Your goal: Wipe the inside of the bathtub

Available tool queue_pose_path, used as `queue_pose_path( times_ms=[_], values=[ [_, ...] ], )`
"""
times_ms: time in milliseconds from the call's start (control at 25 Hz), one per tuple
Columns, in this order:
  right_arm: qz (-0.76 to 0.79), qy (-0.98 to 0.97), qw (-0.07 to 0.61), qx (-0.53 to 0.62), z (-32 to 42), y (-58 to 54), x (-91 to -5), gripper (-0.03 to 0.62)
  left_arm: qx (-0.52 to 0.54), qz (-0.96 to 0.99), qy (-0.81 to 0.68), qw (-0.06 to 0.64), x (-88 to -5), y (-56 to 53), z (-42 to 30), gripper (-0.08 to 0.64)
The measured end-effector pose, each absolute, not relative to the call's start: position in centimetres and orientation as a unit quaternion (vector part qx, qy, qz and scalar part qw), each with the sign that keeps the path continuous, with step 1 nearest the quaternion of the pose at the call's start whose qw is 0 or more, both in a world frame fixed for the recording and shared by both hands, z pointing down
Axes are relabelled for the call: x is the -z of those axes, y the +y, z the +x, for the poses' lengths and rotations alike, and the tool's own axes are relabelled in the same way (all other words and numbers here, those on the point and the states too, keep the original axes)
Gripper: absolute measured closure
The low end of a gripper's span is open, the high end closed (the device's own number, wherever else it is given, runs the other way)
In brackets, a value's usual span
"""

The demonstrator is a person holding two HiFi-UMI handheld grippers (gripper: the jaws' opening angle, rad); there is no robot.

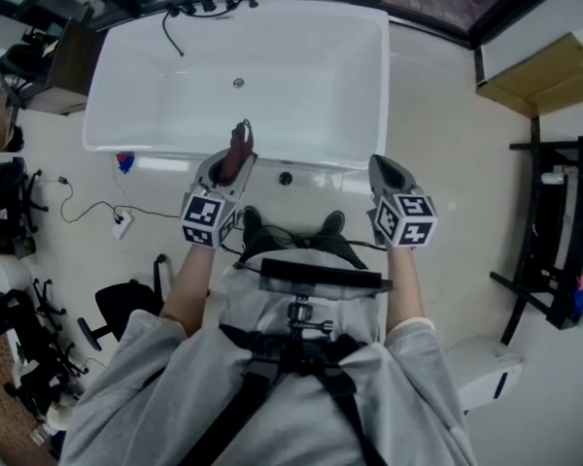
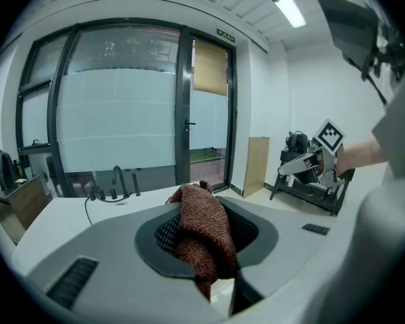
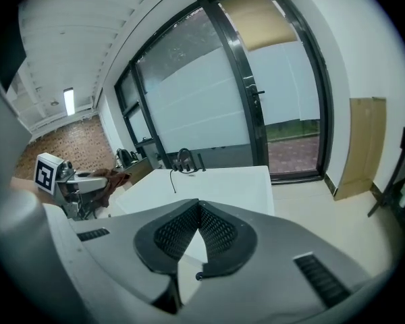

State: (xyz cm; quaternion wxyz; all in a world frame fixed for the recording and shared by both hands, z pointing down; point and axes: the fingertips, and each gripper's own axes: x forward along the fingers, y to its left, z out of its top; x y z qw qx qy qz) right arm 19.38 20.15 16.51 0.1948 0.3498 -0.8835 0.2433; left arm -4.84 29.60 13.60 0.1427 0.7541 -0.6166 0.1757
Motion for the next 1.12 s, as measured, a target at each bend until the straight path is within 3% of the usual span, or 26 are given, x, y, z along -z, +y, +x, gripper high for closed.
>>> queue_pose_path(
  times_ms=[600, 1120],
  values=[
    [0.416, -0.848, 0.203, -0.257, 13.7, 24.2, -18.0, 0.589, -0.175, 0.770, -0.593, 0.156, -13.3, 32.9, -13.5, 0.462],
    [0.402, -0.852, 0.220, -0.252, 13.9, 24.3, -18.8, 0.589, -0.163, 0.762, -0.607, 0.158, -12.4, 33.0, -13.4, 0.462]
  ],
)
